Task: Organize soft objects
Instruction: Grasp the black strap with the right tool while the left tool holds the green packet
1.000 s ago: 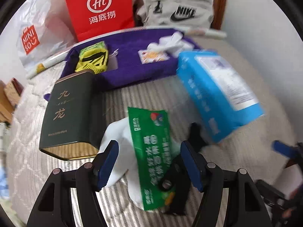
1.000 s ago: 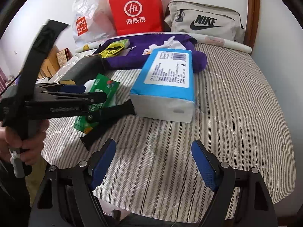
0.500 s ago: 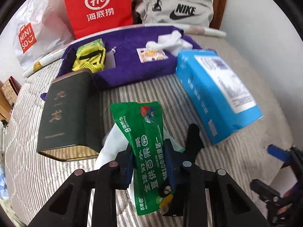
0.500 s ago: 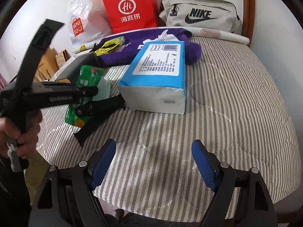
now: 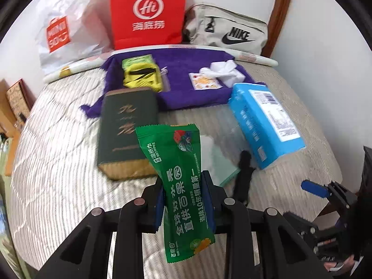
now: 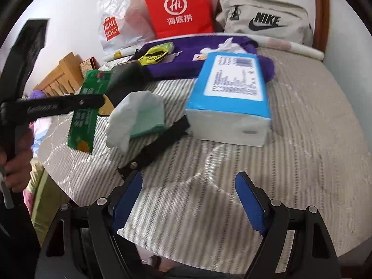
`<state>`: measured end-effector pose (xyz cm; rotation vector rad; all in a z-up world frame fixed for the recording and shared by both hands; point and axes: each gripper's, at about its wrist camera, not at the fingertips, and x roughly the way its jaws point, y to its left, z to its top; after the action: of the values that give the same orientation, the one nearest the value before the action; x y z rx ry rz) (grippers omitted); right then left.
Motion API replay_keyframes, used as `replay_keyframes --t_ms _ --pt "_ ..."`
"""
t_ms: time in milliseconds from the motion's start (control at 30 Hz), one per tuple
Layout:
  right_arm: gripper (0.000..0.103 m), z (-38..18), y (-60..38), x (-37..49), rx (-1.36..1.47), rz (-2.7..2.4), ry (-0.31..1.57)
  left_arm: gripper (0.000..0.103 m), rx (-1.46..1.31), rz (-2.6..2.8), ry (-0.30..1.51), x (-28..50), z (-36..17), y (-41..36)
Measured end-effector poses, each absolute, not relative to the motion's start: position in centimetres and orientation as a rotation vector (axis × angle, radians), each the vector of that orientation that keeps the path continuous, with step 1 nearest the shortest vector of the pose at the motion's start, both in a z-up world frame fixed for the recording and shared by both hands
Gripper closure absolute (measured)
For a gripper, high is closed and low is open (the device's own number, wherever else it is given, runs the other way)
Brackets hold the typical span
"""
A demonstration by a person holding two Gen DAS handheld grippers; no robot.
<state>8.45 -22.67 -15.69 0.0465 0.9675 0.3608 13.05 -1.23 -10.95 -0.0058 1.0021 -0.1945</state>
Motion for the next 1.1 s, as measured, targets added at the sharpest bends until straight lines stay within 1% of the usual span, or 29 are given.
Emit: replay_keyframes --t_ms 267,433,500,567,600,667,700,733,800,1000,1100 --pt "0.022 -17.3 -19.4 10.6 0.113 0.348 1.028 0.075 -0.053 -0.139 1.026 11.2 -12.9 2.9" --pt "0.022 -18.4 -16.8 11.2 0.050 0.302 1.026 0.075 -0.072 -0.106 1.033 11.1 -14.5 4.9" --pt "0.025 -18.8 -15.8 11.3 0.008 0.288 1.022 0.075 -0.085 -0.099 1.042 11.2 -15.0 5.4" --pt "0.035 -19.0 -14.9 11.2 -0.056 0.259 0.993 0.075 -0.110 -0.110 1.051 11.4 -15.5 5.9" --pt "0.042 -19.1 -14.3 11.0 -0.107 0.242 0.974 0.075 -0.118 -0.114 1.054 11.4 -15.8 6.1" --pt "0.057 -19.0 -14.4 10.7 -0.116 0.261 0.964 0.075 -0.129 -0.113 1.059 11.5 -16.1 6.3" --pt "0.069 -18.7 -14.7 10.5 -0.116 0.276 0.971 0.075 -0.135 -0.114 1.059 11.5 -16.2 6.3" --pt "0.074 -18.6 -15.1 10.3 -0.111 0.282 0.981 0.075 -0.143 -0.116 1.059 11.5 -16.4 6.4" --pt "0.077 -18.3 -16.1 9.8 -0.106 0.296 1.002 0.075 -0.157 -0.113 1.060 11.4 -16.6 6.6" --pt "0.077 -18.2 -18.4 7.8 -0.124 0.291 1.036 0.075 -0.181 -0.105 1.066 11.2 -17.1 7.2" --pt "0.075 -18.1 -19.2 7.7 -0.116 0.293 1.052 0.075 -0.176 -0.101 1.070 11.2 -17.2 7.1"
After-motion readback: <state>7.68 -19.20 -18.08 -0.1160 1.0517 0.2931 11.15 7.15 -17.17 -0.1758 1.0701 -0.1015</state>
